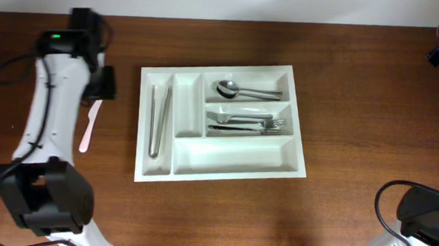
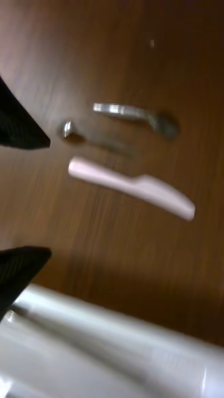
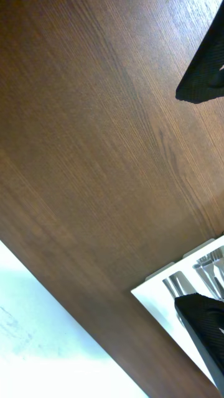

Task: Pack container
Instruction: 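Carry the tongs into the tray's left long compartment and release, then move the left gripper back over the small metal spoon left of the tray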

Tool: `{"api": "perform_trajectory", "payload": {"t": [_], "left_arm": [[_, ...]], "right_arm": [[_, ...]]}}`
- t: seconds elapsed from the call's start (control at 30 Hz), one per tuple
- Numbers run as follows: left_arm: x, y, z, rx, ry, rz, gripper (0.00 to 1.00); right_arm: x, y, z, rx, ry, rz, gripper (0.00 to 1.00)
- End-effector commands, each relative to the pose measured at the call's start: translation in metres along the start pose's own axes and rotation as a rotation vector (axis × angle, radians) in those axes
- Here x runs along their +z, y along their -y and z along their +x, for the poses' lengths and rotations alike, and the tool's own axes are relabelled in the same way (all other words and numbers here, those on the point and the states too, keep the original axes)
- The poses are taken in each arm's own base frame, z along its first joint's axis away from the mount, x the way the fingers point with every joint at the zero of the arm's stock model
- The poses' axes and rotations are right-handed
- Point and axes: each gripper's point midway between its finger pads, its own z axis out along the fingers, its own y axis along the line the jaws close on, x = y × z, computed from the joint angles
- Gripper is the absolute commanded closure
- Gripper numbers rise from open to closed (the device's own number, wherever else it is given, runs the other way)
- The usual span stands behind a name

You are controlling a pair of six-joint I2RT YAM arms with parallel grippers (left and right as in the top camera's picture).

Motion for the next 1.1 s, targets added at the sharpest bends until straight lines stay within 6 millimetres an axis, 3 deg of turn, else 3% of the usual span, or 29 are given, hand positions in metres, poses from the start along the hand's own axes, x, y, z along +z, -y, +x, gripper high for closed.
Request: {"api": "perform_trajectory", "payload": {"t": [0.0, 0.17, 0.47, 0.67, 0.87, 1.07], "left_arm": [[0.027, -0.023, -0.001, 0.108, -0.056, 0.003, 0.52], [0.067, -0.037, 0.013, 0.234, -0.182, 0.004, 0.54], [0.129, -0.086, 0.027, 0.204, -0.328, -0.148, 0.57], [0.145, -0.102, 0.013, 0.177, -0.254, -0.094, 0.57], [0.155, -0.092, -0.007, 0.190, -0.121, 0.123, 0.57], [0.159, -0.108, -0.018, 0.168, -0.062, 0.117, 0.57]], "right_arm": [[-0.001, 0.000, 0.001, 0.009, 0.001, -0.003, 0.01], [-0.001, 0.000, 0.001, 0.009, 0.001, -0.003, 0.01], [-0.001, 0.000, 0.001, 0.009, 0.001, -0.003, 0.01], [-0.001, 0.000, 0.001, 0.009, 0.001, -0.003, 0.02], [-0.001, 0.000, 0.001, 0.009, 0.001, -0.004, 0.01], [-0.001, 0.000, 0.001, 0.009, 0.001, -0.004, 0.01]]}}
